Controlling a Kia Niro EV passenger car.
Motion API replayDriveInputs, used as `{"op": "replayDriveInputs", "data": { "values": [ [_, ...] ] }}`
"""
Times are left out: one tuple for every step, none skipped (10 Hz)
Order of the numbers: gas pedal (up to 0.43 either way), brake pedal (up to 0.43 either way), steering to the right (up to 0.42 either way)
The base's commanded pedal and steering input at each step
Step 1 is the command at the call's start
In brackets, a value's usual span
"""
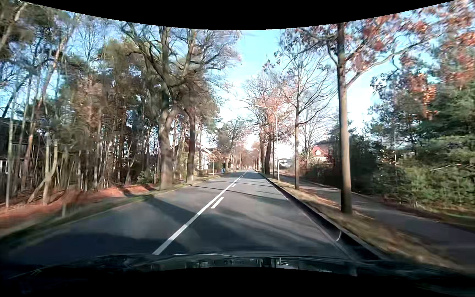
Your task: Follow the waypoints while adhering to traffic rules and regulations
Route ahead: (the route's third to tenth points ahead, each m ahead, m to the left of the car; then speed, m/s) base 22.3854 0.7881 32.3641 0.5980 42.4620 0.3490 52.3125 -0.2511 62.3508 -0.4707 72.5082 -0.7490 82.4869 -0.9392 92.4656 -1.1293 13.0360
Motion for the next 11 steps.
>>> {"op": "replayDriveInputs", "data": {
  "values": [
    [0.118, 0.0, -0.001],
    [0.118, 0.0, -0.001],
    [0.118, 0.0, 0.0],
    [0.118, 0.0, -0.001],
    [0.118, 0.0, 0.0],
    [0.118, 0.0, -0.001],
    [0.118, 0.0, 0.0],
    [0.118, 0.0, -0.001],
    [0.118, 0.0, 0.0],
    [0.118, 0.0, 0.0],
    [0.118, 0.0, -0.001]
  ]
}}
